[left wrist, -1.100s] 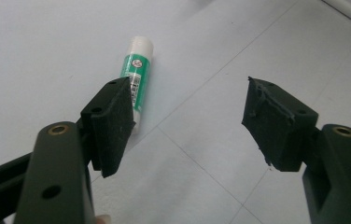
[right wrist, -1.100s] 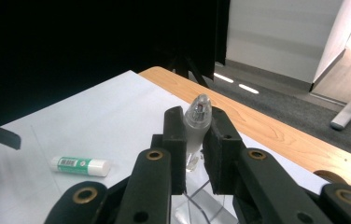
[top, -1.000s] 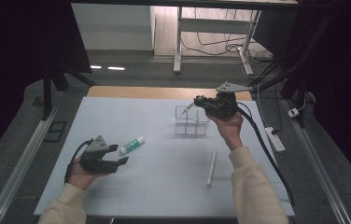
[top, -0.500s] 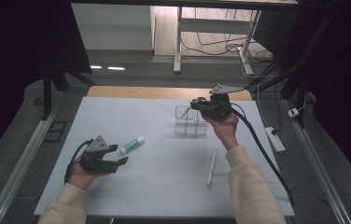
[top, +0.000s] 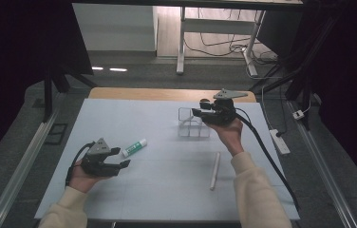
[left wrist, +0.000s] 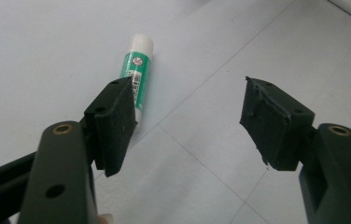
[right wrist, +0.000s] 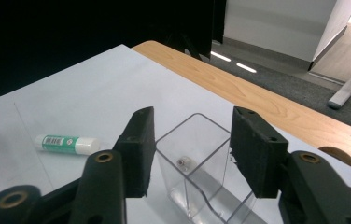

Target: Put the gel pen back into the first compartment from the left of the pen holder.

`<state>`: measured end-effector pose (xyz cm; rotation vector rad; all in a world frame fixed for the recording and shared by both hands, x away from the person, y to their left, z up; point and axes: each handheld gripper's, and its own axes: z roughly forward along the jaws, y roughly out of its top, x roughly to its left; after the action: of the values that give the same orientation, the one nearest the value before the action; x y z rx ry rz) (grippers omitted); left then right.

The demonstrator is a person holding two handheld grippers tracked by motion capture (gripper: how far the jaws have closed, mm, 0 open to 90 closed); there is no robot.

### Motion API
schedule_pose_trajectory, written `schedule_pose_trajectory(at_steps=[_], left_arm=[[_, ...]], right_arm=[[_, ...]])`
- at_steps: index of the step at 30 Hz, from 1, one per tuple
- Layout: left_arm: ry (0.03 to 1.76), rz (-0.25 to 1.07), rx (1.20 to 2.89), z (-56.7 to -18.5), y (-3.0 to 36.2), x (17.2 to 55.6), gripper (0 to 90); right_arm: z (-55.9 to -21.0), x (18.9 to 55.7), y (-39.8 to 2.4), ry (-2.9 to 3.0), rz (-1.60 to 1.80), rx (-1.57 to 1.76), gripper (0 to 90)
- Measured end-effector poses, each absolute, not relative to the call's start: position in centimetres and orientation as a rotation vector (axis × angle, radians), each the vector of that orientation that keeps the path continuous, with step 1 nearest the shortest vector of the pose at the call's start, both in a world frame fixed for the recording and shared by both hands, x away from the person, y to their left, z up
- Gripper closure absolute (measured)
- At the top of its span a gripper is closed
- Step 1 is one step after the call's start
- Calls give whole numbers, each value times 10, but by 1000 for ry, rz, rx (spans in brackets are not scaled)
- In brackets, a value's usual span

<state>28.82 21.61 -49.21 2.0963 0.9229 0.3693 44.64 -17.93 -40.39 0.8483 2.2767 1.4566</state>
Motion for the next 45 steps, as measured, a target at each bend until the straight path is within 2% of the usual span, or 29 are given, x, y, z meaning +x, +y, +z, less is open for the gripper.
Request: schedule_pose_trajectory(at_steps=[9,28,45], left_arm=[[928,372,2101,-493,215,289,337],[930,372,2108,-493,215,288,331],[932,379,2107,-493,215,287,325]], right_arm=[[-405,434,-189,2260,1458,836,459],[-417,384,-216,2237,1479,811,450],[-425,360,-232,2314,1321,817,442]])
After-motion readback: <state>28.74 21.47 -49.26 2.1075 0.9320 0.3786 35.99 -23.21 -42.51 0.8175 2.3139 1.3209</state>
